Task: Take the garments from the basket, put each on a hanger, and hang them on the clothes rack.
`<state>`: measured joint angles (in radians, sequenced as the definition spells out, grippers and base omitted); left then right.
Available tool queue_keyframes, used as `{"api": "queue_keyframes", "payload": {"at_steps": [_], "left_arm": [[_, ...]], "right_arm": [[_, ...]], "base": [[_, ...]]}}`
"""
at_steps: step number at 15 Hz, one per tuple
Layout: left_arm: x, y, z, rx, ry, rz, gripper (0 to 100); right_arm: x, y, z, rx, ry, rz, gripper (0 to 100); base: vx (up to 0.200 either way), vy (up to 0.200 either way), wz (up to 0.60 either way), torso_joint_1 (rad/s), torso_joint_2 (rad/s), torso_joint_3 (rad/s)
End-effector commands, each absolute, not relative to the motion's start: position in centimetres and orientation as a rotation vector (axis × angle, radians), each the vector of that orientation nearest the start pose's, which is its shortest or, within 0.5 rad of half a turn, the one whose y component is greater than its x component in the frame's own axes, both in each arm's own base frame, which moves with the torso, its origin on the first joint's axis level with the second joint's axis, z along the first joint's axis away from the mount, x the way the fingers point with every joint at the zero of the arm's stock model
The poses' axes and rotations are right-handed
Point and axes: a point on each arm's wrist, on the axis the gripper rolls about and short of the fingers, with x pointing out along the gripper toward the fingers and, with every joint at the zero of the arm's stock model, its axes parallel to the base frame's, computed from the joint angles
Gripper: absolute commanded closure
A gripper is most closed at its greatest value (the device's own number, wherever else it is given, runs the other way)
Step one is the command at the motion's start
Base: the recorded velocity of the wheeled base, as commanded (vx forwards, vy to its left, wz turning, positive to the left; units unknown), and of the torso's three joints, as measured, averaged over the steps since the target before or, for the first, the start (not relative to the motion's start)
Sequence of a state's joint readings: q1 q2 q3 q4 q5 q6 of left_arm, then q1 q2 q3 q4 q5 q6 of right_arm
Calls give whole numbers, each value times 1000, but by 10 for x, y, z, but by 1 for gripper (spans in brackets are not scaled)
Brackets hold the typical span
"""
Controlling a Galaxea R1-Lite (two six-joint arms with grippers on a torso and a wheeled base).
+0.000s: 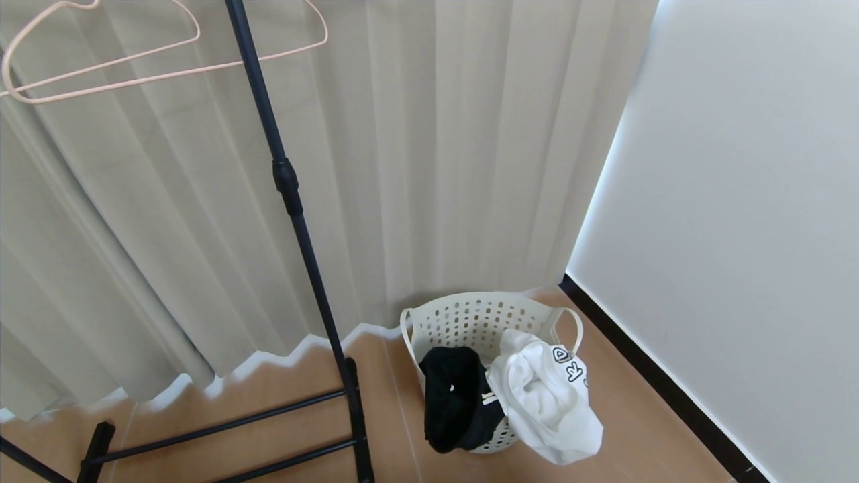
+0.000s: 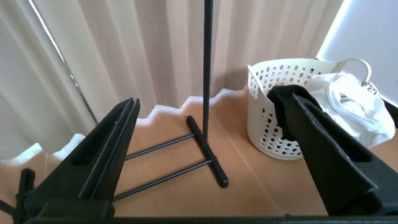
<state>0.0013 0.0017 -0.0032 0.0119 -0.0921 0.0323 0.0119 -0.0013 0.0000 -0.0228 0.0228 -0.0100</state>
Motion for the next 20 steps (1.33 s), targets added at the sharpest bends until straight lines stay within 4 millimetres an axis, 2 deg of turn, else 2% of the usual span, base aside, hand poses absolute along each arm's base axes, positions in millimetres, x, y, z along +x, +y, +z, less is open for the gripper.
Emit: {"api": "queue_keyframes", "payload": {"at_steps": [1, 20], "left_arm": [[-23, -2, 75, 32, 9, -91, 0], [-23, -2, 75, 32, 9, -91, 0]], "right_arm": [[-23, 0, 78, -11, -23, 35, 0], [-23, 0, 78, -14, -23, 35, 0]], "base": [[0, 0, 0, 2, 2, -178], [0, 0, 0, 1, 4, -197]]}}
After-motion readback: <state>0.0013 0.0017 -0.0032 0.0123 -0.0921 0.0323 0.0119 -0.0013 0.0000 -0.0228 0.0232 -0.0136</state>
